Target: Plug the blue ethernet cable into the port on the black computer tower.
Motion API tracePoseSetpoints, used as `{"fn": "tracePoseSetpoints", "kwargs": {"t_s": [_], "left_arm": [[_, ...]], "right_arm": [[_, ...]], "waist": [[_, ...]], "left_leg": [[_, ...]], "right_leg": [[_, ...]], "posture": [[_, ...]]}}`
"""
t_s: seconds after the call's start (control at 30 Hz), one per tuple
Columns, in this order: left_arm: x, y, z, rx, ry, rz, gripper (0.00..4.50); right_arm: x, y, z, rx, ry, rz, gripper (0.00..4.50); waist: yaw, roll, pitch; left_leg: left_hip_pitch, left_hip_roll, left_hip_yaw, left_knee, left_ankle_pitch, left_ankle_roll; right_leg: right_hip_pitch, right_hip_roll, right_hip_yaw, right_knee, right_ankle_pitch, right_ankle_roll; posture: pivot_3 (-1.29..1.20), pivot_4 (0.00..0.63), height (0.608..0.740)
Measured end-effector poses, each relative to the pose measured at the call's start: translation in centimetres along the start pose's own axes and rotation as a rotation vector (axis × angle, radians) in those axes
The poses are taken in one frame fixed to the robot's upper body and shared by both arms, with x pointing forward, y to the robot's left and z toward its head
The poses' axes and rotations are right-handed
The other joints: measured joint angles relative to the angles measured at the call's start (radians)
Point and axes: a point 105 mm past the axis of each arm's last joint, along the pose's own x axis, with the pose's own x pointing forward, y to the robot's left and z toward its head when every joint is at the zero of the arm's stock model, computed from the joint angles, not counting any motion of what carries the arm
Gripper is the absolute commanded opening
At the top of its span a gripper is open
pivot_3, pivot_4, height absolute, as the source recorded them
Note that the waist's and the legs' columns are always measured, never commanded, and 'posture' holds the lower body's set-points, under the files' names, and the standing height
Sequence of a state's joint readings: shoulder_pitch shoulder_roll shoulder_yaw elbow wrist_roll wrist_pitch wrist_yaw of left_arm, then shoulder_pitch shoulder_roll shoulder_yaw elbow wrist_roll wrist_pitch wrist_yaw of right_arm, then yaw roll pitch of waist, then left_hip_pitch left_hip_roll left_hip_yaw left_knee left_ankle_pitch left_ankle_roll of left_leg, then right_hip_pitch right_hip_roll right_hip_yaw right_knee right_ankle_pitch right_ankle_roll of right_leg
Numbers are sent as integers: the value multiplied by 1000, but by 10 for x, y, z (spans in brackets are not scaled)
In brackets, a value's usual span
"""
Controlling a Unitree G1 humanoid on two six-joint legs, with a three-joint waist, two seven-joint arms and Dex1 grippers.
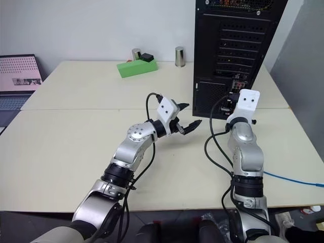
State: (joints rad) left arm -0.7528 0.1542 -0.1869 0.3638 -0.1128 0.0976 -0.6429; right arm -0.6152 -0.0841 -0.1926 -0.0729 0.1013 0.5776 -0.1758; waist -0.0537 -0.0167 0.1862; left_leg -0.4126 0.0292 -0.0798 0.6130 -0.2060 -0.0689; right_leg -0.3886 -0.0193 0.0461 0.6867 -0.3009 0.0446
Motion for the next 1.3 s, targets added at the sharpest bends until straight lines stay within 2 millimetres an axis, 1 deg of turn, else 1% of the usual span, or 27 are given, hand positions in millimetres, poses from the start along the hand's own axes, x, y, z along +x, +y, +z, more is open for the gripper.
{"fn": "tracePoseSetpoints", "kwargs": {"t_s": [0.27,0.67,0.97,1.3], "left_arm": [[0,0,0,2,0,-1,4454],[0,-1,0,2,-2,-2,4454],[0,-1,0,2,-2,-2,4454],[1,-1,1,1,-3,-2,4454]], "right_arm": [[0,0,0,2,0,-4,0],[-1,15,-1,51,-3,-65,0],[1,16,-2,52,-13,-88,0],[9,21,-3,16,-29,-117,0]], "waist": [[1,0,0],[-1,0,0],[-1,0,0],[-2,0,0]], "left_leg": [[-1,0,0,0,0,0],[-1,0,0,0,0,0],[0,0,0,0,0,0],[0,0,0,0,0,0]], "right_leg": [[0,0,0,0,0,0],[-1,0,0,0,0,0],[-1,0,0,0,0,0],[-1,0,0,0,0,0]], "posture": [[0,150,740],[0,150,740],[0,150,740],[0,150,740]]}}
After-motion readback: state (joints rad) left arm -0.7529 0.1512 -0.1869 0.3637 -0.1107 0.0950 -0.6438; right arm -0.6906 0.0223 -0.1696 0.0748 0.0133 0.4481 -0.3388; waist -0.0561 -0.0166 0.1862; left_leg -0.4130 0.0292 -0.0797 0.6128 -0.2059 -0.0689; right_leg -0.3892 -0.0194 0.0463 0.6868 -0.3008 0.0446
